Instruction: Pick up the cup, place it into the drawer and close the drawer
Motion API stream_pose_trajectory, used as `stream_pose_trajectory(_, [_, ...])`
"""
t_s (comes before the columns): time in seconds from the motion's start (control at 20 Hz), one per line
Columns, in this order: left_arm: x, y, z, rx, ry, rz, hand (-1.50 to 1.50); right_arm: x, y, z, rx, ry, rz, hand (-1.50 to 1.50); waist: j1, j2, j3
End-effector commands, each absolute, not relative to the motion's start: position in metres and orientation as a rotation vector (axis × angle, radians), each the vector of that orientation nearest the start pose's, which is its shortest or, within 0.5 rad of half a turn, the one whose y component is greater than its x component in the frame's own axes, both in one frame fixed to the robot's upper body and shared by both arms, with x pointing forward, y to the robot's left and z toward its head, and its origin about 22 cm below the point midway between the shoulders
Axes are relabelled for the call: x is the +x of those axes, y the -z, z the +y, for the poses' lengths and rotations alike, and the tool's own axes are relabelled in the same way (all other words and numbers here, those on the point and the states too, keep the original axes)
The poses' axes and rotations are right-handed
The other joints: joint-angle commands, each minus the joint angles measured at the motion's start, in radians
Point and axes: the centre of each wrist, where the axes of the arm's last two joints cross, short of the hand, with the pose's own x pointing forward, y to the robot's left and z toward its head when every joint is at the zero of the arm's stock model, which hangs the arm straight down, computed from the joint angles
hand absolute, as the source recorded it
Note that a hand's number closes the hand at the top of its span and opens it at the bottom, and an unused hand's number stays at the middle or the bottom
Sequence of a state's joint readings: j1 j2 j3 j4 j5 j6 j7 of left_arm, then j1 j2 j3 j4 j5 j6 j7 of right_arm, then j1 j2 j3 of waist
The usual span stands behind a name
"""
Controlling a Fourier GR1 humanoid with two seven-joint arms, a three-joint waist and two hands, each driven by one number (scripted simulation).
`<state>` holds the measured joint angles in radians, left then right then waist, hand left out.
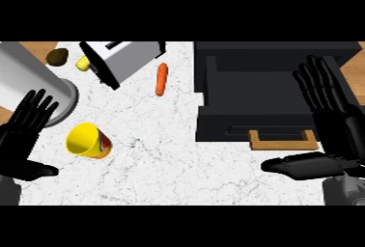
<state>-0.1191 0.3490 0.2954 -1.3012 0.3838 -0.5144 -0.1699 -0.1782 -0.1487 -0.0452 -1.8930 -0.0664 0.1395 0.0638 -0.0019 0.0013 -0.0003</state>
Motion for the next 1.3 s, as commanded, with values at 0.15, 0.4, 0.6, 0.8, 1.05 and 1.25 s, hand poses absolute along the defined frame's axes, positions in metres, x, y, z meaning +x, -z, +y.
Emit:
stream_pose_trajectory(0.15, [0.282,0.024,0.391,-0.164,0.053,-1.658,-1.50,0.266,-0.124,-0.250,0.070,-0.260,-1.999,-1.50,-0.005,0.001,0.000])
stream_pose_trajectory(0.4, [0.256,0.073,0.411,-0.136,0.036,-1.634,-1.50,0.254,-0.131,-0.248,0.081,-0.268,-1.993,-1.50,-0.014,0.003,-0.001])
stream_pose_trajectory(0.6, [0.246,0.093,0.412,-0.134,0.035,-1.610,-1.50,0.279,-0.150,-0.251,0.060,-0.242,-2.000,-1.50,-0.009,0.004,-0.002])
stream_pose_trajectory(0.8, [0.248,0.105,0.408,-0.103,0.033,-1.611,-1.50,0.248,-0.146,-0.239,0.074,-0.270,-2.019,-1.50,-0.016,0.003,-0.002])
stream_pose_trajectory(1.05, [0.251,0.120,0.387,-0.104,0.037,-1.640,-1.50,0.280,-0.138,-0.257,0.071,-0.250,-2.005,-1.50,-0.023,0.011,-0.004])
stream_pose_trajectory(1.25, [0.261,0.107,0.400,-0.100,0.009,-1.668,-1.50,0.276,-0.141,-0.262,0.069,-0.272,-2.014,-1.50,-0.029,0.011,-0.004])
